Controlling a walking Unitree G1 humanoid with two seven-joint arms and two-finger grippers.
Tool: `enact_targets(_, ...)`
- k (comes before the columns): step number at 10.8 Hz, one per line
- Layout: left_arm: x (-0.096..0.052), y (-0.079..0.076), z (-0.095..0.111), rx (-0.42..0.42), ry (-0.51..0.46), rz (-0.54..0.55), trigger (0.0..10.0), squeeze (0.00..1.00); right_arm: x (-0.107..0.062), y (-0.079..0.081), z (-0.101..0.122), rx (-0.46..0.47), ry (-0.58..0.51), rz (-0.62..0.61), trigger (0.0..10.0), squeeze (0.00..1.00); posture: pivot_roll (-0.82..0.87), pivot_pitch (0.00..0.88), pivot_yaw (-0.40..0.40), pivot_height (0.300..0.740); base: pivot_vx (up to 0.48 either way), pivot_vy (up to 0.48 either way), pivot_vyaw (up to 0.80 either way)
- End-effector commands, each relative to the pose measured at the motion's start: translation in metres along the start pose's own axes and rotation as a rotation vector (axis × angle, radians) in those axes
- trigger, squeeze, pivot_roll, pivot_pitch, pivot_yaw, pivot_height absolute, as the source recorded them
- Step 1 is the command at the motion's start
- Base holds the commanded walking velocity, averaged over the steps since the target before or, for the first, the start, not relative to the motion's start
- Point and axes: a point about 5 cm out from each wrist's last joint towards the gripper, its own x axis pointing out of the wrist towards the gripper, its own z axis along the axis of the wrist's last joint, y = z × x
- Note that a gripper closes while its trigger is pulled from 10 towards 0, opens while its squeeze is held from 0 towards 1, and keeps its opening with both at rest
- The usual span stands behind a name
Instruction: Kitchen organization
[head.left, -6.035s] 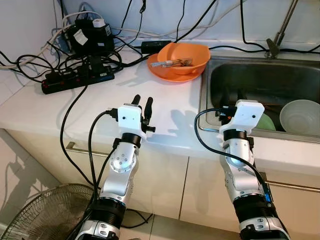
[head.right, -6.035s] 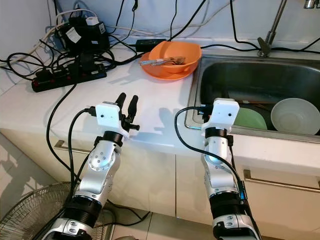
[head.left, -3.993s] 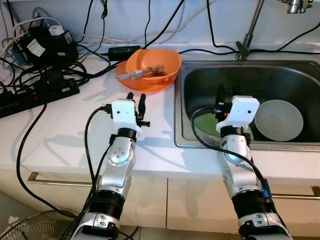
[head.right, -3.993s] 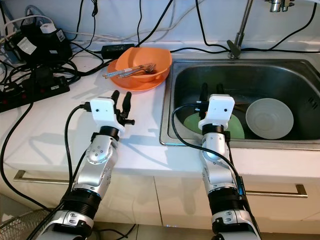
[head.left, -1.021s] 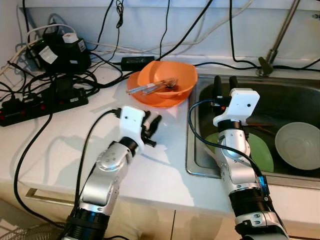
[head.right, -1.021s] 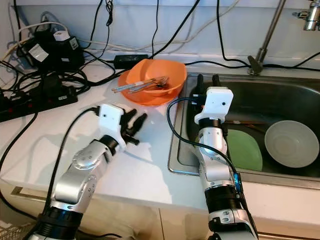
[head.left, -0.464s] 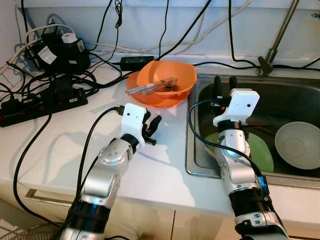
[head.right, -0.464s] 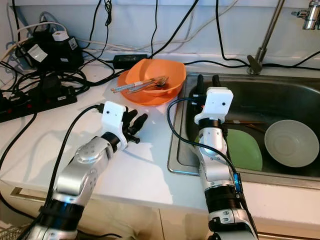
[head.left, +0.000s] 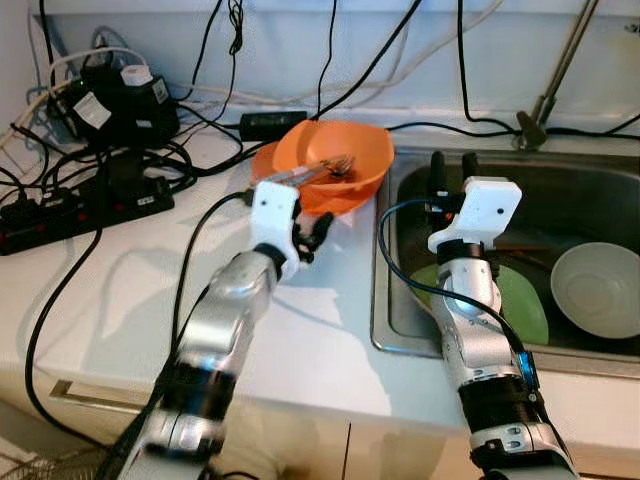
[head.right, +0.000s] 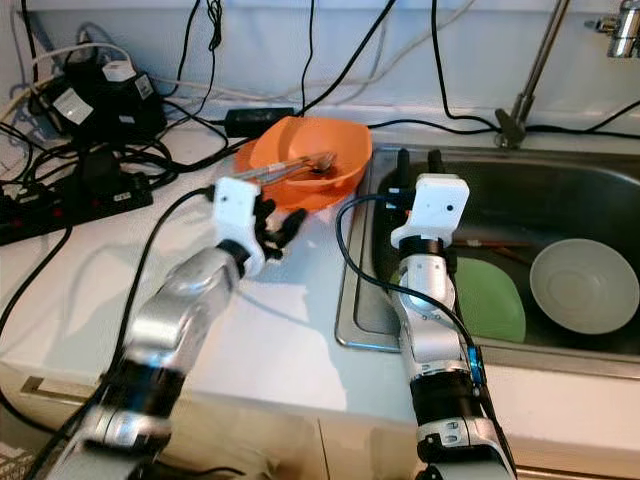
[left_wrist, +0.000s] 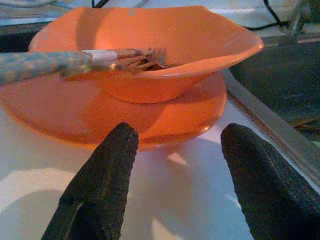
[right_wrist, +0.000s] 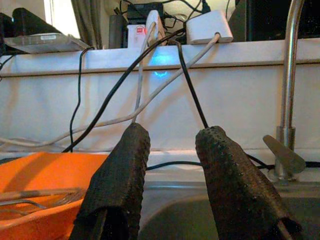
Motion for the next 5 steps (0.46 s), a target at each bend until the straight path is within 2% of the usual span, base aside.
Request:
enact_targets(1, 0.005, 0.000, 0.004, 0.020, 0.003, -0.007, 10.0, 1.00, 0.003, 0.001, 0.002, 0.000, -0.013, -0.003, 10.0, 0.00, 0.07, 0.000, 0.091, 0.740, 0.000, 0.000, 0.00)
enact_targets(4, 0.018, -0.002, 0.010, 0.056, 0.011, -0.003, 10.0, 1.00, 0.002, -0.002, 0.002, -0.005, -0.014, -0.012, 10.0, 0.00, 0.06, 0.000, 0.095, 0.740, 0.000, 0.000, 0.00)
enact_targets(5, 0.022, -0.001, 0.012, 0.078, 0.023, 0.002, 10.0, 0.28, 0.003, -0.002, 0.002, -0.006, -0.013, -0.011, 10.0, 0.00, 0.06, 0.000, 0.094, 0.740, 0.000, 0.000, 0.00)
